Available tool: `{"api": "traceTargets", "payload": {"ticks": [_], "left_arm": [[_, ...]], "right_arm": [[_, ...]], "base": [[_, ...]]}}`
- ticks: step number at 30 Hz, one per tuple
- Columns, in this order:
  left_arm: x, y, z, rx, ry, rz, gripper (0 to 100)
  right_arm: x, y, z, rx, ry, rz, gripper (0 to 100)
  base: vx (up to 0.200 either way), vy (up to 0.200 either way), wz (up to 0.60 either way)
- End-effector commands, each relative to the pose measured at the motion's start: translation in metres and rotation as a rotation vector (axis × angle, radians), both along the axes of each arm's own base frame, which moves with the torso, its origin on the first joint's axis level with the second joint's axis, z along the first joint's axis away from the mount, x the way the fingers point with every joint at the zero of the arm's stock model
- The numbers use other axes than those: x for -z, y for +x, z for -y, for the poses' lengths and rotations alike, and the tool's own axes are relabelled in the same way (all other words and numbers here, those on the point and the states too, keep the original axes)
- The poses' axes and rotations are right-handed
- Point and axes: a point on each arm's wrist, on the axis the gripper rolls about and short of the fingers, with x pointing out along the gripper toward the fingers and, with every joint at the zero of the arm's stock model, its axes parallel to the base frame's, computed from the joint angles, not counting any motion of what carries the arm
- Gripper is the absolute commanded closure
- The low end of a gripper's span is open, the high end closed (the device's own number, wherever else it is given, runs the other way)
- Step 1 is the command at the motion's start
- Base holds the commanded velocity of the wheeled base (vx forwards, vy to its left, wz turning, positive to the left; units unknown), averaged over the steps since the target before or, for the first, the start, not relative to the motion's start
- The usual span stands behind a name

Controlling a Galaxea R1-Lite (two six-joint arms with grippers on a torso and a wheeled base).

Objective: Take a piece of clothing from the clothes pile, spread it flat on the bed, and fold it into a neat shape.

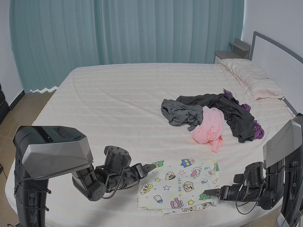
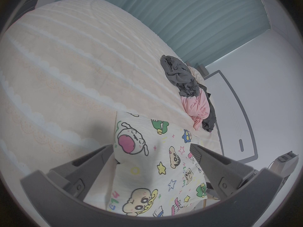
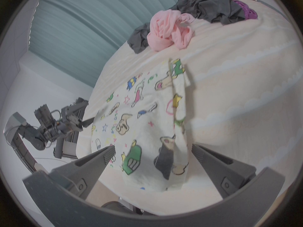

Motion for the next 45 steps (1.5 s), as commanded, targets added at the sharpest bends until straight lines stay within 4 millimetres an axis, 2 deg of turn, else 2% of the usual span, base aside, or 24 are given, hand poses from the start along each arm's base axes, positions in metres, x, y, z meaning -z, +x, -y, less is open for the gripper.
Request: {"api": "traceTargets", "payload": {"ticks": [1,2,3,15,26,27,30,35,36,38,40,45], "left_arm": [[-0.004,0.001,-0.001,-0.004,-0.009,0.011,0],[-0.004,0.001,-0.001,-0.004,-0.009,0.011,0],[-0.004,0.001,-0.001,-0.003,-0.008,0.011,0],[-0.005,0.002,-0.001,-0.003,-0.007,0.015,0],[-0.005,0.002,0.0,-0.002,-0.007,0.019,0],[-0.005,0.002,0.0,-0.002,-0.007,0.019,0],[-0.005,0.002,0.0,-0.002,-0.007,0.019,0],[-0.005,0.003,0.0,-0.004,-0.009,0.022,0],[-0.006,0.003,0.0,-0.004,-0.009,0.022,0],[-0.005,0.003,0.0,-0.004,-0.008,0.02,0],[-0.005,0.003,0.0,-0.004,-0.01,0.023,0],[-0.005,0.003,0.0,-0.005,-0.009,0.023,0]], "right_arm": [[0.008,-0.008,-0.002,-0.022,-0.02,-0.05,0],[0.011,-0.009,-0.005,-0.034,-0.027,-0.06,0],[0.011,-0.01,-0.005,-0.036,-0.029,-0.061,100],[0.005,-0.009,-0.002,0.014,-0.072,-0.035,100],[0.007,-0.017,-0.001,-0.054,-0.149,-0.088,100],[0.007,-0.017,-0.001,-0.054,-0.148,-0.086,0],[0.004,-0.016,-0.001,-0.048,-0.144,-0.067,0],[-0.023,-0.002,0.008,0.038,-0.094,0.111,0],[-0.031,0.005,0.013,0.08,-0.064,0.179,0],[-0.033,0.016,0.019,0.123,-0.055,0.218,0],[-0.032,0.036,0.022,0.159,-0.035,0.262,0],[0.0,0.088,0.017,0.212,0.001,0.291,0]], "base": [[0.0,0.0,0.0],[0.0,0.0,0.0],[0.0,0.0,0.0],[0.0,0.0,0.0],[0.0,0.0,0.0],[0.0,0.0,0.0],[0.0,0.0,0.0],[0.0,0.0,0.0],[0.0,0.0,0.0],[0.0,0.0,0.0],[0.0,0.0,0.0],[0.0,0.0,0.0]]}}
